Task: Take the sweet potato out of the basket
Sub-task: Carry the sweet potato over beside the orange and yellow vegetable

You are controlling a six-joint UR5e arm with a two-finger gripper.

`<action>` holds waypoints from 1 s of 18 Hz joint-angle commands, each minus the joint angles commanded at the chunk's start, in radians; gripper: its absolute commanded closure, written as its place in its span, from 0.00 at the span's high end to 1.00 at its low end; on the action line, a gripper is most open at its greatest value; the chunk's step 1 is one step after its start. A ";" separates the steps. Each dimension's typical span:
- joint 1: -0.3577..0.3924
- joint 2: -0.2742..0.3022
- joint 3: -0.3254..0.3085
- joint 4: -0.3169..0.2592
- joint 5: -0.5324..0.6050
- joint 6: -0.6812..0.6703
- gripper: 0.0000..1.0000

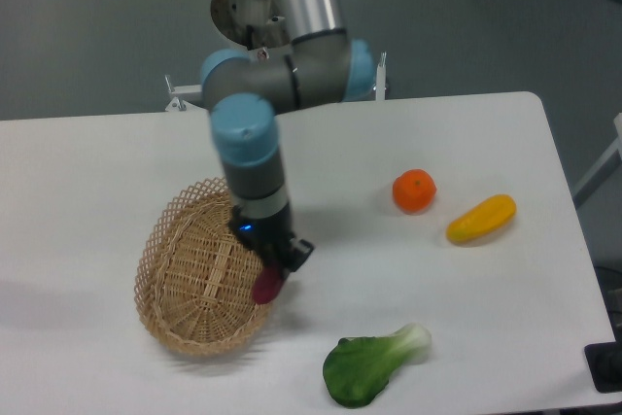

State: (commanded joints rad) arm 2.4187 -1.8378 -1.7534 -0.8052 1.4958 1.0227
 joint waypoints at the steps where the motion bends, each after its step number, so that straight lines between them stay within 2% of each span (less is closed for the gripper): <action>1: 0.034 0.011 0.011 -0.014 -0.003 0.041 0.17; 6: 0.195 0.015 0.109 -0.115 -0.006 0.221 0.17; 11: 0.283 0.006 0.219 -0.248 -0.048 0.353 0.17; 18: 0.303 -0.029 0.259 -0.256 -0.048 0.372 0.17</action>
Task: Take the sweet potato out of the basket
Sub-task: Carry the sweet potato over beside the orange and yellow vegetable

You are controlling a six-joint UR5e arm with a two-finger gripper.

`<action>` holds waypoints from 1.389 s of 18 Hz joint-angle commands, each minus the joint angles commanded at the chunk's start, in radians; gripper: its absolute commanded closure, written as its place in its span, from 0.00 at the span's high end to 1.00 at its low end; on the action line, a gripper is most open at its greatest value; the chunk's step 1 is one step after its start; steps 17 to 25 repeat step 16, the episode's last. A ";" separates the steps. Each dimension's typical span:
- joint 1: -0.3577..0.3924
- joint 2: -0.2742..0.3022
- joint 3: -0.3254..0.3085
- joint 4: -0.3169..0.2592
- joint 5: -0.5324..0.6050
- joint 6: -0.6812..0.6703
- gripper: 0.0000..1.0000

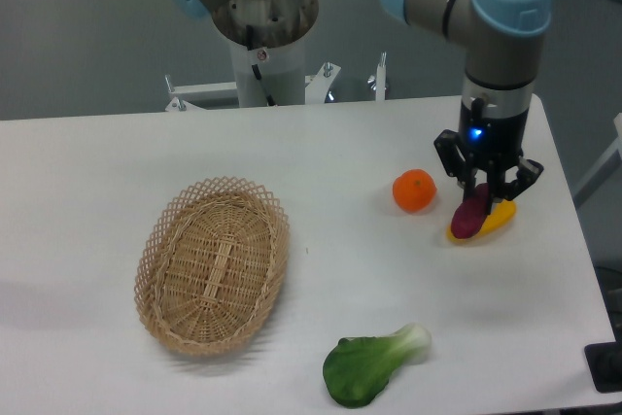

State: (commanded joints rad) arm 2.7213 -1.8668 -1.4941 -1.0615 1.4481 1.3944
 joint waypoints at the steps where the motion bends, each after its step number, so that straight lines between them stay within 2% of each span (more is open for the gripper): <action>1: 0.012 0.000 0.006 -0.002 -0.002 0.000 0.17; 25: 0.017 -0.002 0.011 0.002 -0.005 0.008 0.17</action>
